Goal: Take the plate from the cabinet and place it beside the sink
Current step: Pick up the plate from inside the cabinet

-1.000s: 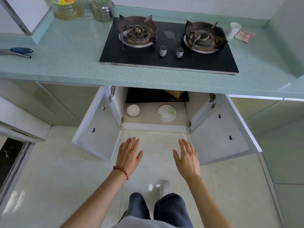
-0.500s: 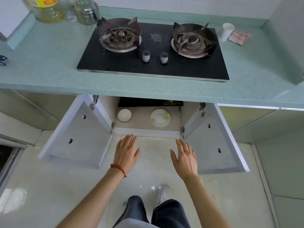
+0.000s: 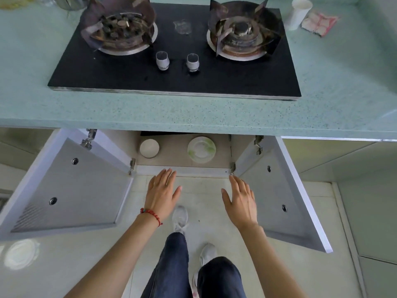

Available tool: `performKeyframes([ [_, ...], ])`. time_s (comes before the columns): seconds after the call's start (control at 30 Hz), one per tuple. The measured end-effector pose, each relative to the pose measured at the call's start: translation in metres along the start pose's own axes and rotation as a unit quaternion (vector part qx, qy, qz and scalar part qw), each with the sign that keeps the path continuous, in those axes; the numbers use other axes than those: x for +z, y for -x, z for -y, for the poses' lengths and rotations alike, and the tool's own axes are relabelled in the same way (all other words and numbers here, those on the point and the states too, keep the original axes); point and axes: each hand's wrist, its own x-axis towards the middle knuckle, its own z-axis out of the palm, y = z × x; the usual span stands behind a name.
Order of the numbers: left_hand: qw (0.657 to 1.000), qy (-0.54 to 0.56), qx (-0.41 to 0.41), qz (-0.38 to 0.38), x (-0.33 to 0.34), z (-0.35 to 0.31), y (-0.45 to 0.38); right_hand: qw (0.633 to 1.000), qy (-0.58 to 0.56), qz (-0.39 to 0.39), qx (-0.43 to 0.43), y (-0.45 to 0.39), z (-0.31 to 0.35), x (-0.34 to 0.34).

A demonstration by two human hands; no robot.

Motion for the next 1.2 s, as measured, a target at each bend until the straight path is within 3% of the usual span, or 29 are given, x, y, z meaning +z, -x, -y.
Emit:
performKeyframes([
  [0.37,0.998,-0.027,0.056,-0.002,0.090,0.031,-0.099,0.998,-0.032,-0.061,0.014,-0.089,-0.050,0.086],
  [0.87,0.997,-0.012,0.053,-0.050,0.245,0.108,-0.229,0.994,-0.048,-0.102,-0.005,-0.210,-0.128,0.240],
  [1.2,0.995,-0.042,0.077,-0.041,0.352,0.153,-0.284,0.993,-0.029,-0.113,-0.031,-0.271,-0.180,0.342],
])
